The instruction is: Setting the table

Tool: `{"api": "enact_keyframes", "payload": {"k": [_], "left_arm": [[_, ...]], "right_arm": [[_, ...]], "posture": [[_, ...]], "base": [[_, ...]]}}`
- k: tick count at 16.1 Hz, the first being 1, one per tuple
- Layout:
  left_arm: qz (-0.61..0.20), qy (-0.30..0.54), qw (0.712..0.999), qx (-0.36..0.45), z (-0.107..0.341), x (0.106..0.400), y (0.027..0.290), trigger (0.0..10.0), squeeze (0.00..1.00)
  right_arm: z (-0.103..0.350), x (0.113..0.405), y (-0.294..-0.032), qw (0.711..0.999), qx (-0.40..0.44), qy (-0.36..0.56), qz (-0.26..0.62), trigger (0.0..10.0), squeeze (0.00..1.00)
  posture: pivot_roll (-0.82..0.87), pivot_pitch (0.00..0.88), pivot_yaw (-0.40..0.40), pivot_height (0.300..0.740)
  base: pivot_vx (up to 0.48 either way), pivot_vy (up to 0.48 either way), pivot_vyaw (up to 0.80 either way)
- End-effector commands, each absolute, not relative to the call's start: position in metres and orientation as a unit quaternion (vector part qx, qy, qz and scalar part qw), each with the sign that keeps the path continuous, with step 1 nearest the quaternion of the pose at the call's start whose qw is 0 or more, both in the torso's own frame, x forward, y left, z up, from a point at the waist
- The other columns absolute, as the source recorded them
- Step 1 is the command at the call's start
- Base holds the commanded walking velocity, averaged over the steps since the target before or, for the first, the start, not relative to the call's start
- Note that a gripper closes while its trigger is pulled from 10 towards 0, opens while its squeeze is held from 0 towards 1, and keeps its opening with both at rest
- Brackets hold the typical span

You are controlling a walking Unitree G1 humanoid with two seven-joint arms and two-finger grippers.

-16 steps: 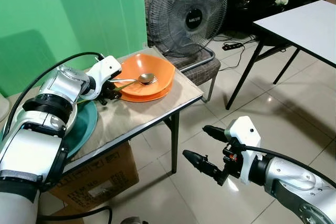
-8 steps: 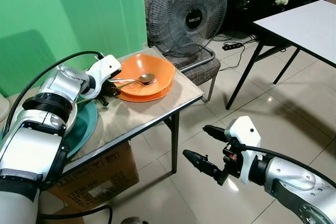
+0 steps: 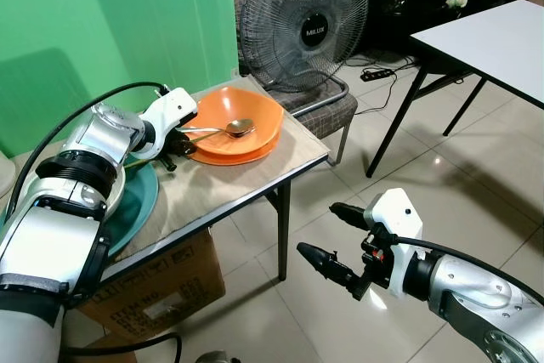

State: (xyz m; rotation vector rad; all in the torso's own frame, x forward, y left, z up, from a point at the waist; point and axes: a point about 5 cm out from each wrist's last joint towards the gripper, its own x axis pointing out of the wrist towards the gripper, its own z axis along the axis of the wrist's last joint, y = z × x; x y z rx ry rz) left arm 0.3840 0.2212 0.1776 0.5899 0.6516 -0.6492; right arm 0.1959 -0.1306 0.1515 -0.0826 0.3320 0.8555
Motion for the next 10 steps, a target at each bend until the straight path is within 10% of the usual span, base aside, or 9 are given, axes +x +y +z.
{"api": "enact_keyframes", "payload": {"k": [1,10], "left_arm": [[-0.313,0.281,0.861,0.286,0.195,0.388,0.22,0.0,0.0],[-0.31,0.207,0.892,0.255,0.214,0.387,0.222,0.0,0.0]], "right_arm": [[0.154,0.195,-0.133,0.898,-0.046,0.151,0.41,10.0,0.0],[0.153,0.197,-0.133,0.9,-0.053,0.146,0.407,10.0,0.0]], "posture": [[-0.08,0.0,0.068,0.74],[-0.08,0.0,0.066,0.74]], "base": [[0.0,0.0,0.0],[0.0,0.0,0.0]]}}
